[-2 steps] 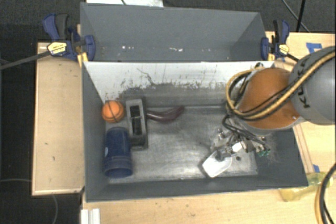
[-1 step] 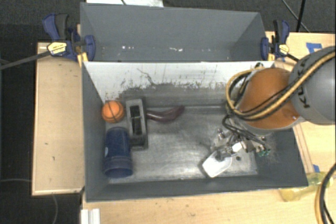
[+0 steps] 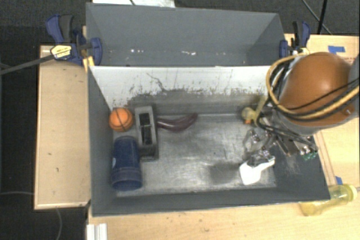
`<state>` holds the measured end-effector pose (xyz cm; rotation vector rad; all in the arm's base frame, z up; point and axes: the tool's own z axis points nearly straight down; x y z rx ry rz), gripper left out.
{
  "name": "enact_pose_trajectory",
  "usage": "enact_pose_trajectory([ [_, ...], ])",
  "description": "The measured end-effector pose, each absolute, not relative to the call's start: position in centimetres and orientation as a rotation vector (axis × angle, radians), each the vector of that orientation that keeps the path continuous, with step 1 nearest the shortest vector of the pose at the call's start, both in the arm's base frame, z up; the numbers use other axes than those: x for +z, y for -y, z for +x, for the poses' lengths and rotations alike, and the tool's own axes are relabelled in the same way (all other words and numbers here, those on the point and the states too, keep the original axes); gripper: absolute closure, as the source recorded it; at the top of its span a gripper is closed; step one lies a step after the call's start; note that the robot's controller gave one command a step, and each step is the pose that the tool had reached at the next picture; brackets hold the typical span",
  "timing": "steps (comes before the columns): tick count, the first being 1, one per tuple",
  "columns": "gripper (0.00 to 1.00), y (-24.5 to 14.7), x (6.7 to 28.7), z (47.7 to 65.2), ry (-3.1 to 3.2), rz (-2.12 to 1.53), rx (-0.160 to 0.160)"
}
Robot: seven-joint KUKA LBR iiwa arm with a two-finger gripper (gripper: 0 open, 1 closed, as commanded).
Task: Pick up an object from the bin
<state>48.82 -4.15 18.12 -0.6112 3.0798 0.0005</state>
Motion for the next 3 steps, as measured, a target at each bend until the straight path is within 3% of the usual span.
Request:
enact_pose_trajectory([
  [1, 1.0, 4.1, 18.1, 48.8, -3.08, -0.61, 0.001],
  [3, 1.0, 6.3, 10.7, 47.8, -3.069, -0.65, 0.005],
])
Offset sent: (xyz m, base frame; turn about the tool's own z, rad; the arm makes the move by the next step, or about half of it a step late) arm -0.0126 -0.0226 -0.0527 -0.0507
